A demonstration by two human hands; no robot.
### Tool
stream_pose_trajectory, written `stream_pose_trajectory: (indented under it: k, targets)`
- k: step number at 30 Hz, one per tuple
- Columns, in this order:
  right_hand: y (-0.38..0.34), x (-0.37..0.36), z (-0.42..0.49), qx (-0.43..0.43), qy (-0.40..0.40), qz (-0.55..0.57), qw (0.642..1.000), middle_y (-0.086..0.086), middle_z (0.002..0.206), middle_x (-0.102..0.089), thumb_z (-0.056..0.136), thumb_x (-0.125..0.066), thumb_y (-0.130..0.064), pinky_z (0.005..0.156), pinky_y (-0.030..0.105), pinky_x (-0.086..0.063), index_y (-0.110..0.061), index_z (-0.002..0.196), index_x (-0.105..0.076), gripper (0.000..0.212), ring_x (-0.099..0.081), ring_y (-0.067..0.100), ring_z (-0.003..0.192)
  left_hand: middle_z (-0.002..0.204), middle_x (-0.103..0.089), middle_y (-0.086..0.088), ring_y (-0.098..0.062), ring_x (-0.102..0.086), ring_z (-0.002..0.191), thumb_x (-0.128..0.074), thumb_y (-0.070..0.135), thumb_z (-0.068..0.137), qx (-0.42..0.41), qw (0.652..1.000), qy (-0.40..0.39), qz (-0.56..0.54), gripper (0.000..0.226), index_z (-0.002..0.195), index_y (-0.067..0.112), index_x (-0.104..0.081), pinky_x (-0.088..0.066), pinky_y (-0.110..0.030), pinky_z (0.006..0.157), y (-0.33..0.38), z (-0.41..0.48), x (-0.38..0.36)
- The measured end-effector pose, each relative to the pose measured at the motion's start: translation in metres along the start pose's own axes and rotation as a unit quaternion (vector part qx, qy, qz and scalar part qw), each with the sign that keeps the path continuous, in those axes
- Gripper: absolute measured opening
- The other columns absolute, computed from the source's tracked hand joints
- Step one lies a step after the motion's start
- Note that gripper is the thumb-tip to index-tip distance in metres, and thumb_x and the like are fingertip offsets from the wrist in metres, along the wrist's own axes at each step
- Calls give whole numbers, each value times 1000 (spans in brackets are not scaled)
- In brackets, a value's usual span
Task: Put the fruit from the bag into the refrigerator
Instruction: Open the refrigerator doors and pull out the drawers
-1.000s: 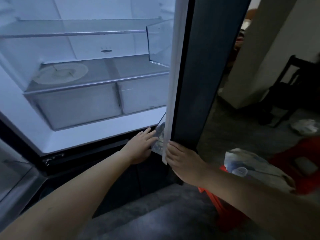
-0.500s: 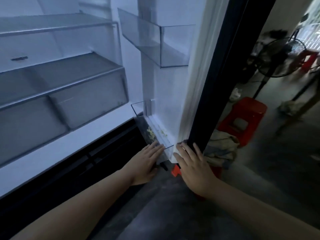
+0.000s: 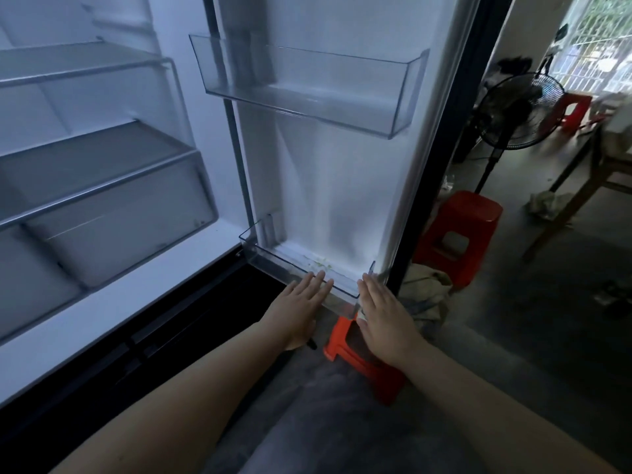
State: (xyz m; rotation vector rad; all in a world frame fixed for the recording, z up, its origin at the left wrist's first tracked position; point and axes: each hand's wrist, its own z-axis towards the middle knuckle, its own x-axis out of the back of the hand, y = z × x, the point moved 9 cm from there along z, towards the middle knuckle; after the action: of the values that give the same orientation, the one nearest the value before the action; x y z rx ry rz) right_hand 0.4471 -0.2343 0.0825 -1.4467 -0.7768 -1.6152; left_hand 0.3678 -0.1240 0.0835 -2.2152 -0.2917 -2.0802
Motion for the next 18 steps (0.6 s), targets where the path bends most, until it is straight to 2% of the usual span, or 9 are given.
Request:
stream_pose_trajectory:
  k: [4, 7, 11, 14, 16, 18]
  targets:
    - [38, 5, 23, -16, 7, 38, 999, 12, 157, -14, 96, -46, -28, 117, 34, -18, -5, 147, -22, 62, -11, 23, 145, 157, 17, 0, -17, 16, 143, -43, 16, 93, 39, 999, -6, -5, 80, 149, 25, 13, -2, -37, 118, 19, 36, 1]
    - [65, 5, 43, -26, 9, 37, 999, 15, 155, -21, 93, -51, -28, 113, 39, -29, -2, 143, -30, 60, -21, 26, 142, 157, 16, -2, -19, 13, 144, -42, 17, 93, 68, 997, -22, -9, 77, 150, 22, 10, -3, -38, 117, 32, 61, 5]
    - [92, 6, 66, -24, 7, 36, 999, 20, 151, -28, 90, -57, -18, 108, 43, -35, 2, 138, -37, 56, -33, 34, 136, 157, 15, -3, -19, 11, 145, -41, 19, 94, 97, 995, -35, -7, 75, 150, 20, 9, -4, -40, 117, 44, 90, 13]
    - [106, 5, 80, -11, -3, 28, 1000, 22, 146, -37, 81, -70, -13, 95, 43, -45, 5, 133, -44, 61, -47, 37, 126, 157, 15, -2, -20, 10, 145, -40, 17, 94, 114, 993, -40, -13, 74, 150, 19, 8, -5, -41, 117, 49, 107, 16]
    - [117, 2, 89, -17, -29, 10, 999, 24, 135, -49, 66, -82, -9, 82, 41, -53, 7, 124, -53, 67, -59, 37, 112, 157, 15, -2, -19, 10, 145, -43, 16, 93, 123, 991, -46, -10, 77, 150, 20, 9, -5, -41, 117, 50, 118, 16]
    - [128, 2, 99, -23, -23, 10, 999, 23, 134, -51, 61, -84, -5, 79, 40, -54, 6, 125, -53, 72, -60, 36, 110, 157, 16, -1, -19, 10, 145, -47, 16, 91, 134, 990, -55, -6, 81, 150, 20, 10, -5, -41, 117, 51, 130, 15]
